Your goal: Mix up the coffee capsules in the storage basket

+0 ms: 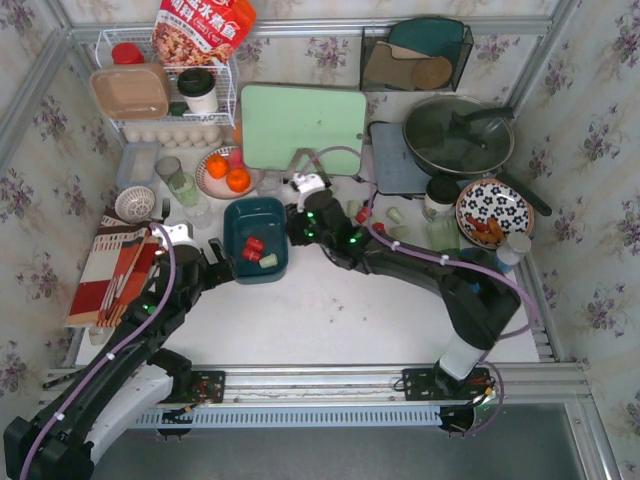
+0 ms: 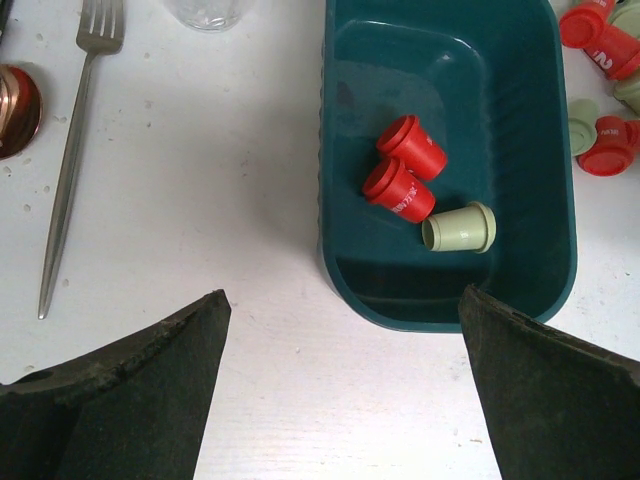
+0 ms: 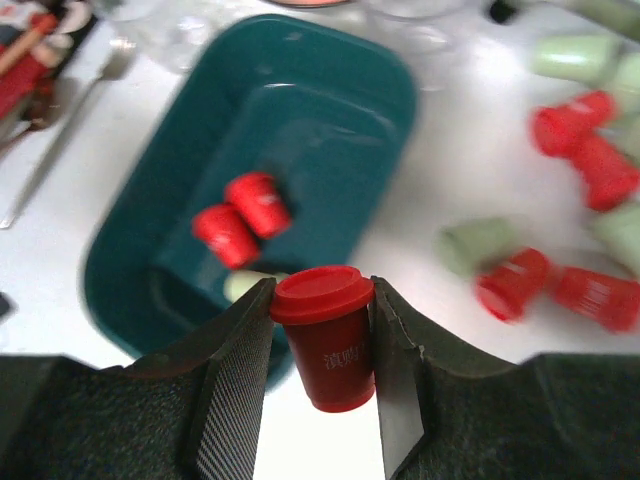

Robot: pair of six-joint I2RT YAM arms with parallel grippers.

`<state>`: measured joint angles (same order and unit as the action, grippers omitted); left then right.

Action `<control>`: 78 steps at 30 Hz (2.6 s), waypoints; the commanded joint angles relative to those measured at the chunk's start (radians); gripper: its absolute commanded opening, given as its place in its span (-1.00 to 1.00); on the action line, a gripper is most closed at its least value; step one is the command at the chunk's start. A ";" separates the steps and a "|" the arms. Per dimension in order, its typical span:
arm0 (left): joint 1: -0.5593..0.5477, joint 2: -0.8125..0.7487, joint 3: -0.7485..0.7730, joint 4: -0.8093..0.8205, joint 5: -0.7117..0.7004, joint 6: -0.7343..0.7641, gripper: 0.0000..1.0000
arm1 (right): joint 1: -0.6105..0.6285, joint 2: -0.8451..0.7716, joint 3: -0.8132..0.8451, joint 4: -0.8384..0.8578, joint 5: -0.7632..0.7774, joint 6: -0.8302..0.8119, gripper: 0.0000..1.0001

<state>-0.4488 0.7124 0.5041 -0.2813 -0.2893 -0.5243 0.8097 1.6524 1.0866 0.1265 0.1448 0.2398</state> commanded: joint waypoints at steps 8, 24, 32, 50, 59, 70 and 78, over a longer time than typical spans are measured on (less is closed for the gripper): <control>0.001 -0.013 0.007 -0.002 -0.022 0.006 0.98 | 0.128 0.244 0.172 0.004 -0.041 0.027 -0.42; 0.001 -0.006 0.006 0.001 -0.017 0.007 0.98 | 0.132 0.212 0.136 -0.019 -0.018 0.026 0.29; 0.001 -0.011 0.007 0.044 0.092 0.065 0.90 | 0.129 0.026 0.000 0.016 0.242 0.021 0.27; -0.251 0.516 0.470 0.021 0.236 0.205 0.63 | 0.029 -0.397 -0.498 0.288 0.622 -0.051 0.27; -0.323 1.068 0.922 -0.133 0.263 0.258 0.33 | 0.022 -0.519 -0.504 0.171 0.651 -0.034 0.28; -0.321 1.357 1.163 -0.172 0.173 0.279 0.22 | 0.002 -0.696 -0.695 0.257 0.700 -0.042 0.40; -0.294 1.432 1.204 -0.126 0.143 0.292 0.19 | 0.002 -0.691 -0.700 0.262 0.645 -0.025 0.40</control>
<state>-0.7589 2.1231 1.6932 -0.4427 -0.1204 -0.2447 0.8112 0.9558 0.3824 0.3458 0.8131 0.2005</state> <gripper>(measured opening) 0.597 0.701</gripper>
